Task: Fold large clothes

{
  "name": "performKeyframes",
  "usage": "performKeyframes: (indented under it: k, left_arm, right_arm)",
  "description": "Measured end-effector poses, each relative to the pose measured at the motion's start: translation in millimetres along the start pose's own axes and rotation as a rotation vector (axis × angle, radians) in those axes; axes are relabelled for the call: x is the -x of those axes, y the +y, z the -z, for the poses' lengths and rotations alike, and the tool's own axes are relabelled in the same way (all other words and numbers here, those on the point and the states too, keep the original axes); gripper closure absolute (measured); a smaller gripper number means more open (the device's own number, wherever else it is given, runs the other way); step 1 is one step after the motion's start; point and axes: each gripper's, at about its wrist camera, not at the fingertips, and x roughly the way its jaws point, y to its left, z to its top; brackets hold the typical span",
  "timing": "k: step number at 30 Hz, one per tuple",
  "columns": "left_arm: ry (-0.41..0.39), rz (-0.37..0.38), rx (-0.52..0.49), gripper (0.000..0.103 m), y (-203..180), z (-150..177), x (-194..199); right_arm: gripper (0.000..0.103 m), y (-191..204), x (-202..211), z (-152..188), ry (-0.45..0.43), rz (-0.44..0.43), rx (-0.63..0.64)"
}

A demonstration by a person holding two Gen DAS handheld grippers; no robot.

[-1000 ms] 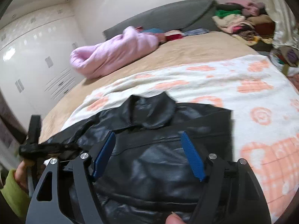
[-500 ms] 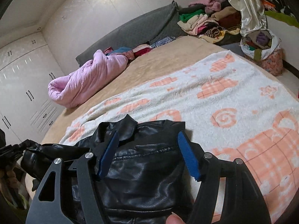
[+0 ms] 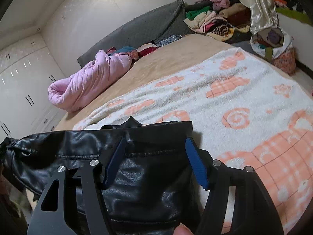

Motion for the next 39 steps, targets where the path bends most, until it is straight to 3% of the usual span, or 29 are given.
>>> performKeyframes:
  k: [3, 6, 9, 15, 19, 21, 23, 25, 27, 32, 39]
  left_arm:
    - [0.022, -0.071, 0.039, 0.103, 28.4, 9.0, -11.8]
    - [0.093, -0.158, 0.100, 0.103, 63.6, 28.8, -33.5]
    - [0.156, -0.161, 0.158, 0.103, 83.3, 46.4, -45.9]
    - [0.296, -0.177, 0.076, 0.102, 58.2, 74.3, -94.2]
    - [0.376, -0.122, 0.025, 0.088, 28.7, 92.6, -129.7]
    - [0.419, -0.197, -0.048, 0.087, 23.0, 103.4, -148.1]
    - [0.468, -0.328, -0.102, 0.087, 32.8, 118.8, -162.5]
    - [0.500, -0.315, -0.066, 0.089, 50.2, 132.3, -166.3]
    - [0.484, -0.310, -0.053, 0.098, 56.8, 134.3, -160.9]
    - [0.466, -0.273, -0.007, 0.101, 68.5, 137.3, -150.3]
    - [0.442, -0.248, 0.004, 0.097, 65.3, 135.8, -137.6]
  right_arm:
    - [0.040, 3.4, -4.5, 0.4, 0.010, 0.009, 0.024]
    - [0.044, 13.1, -21.1, 4.5, 0.054, 0.025, 0.081]
    - [0.046, 20.6, -35.4, 10.9, 0.098, 0.055, 0.141]
    - [0.046, 25.1, -44.9, 16.5, 0.118, 0.051, 0.157]
    - [0.046, 30.2, -47.8, 16.1, 0.118, 0.026, 0.179]
    - [0.046, 32.6, -50.4, 15.1, 0.119, 0.013, 0.185]
    - [0.046, 34.2, -54.1, 14.2, 0.129, 0.010, 0.195]
    - [0.045, 35.4, -61.2, 14.6, 0.158, 0.017, 0.215]
    - [0.045, 31.7, -73.3, 17.9, 0.212, 0.075, 0.234]
    - [0.046, 7.5, -108.6, 39.0, 0.366, 0.157, 0.209]
    - [0.043, 14.4, -98.8, 40.8, 0.334, 0.175, 0.226]
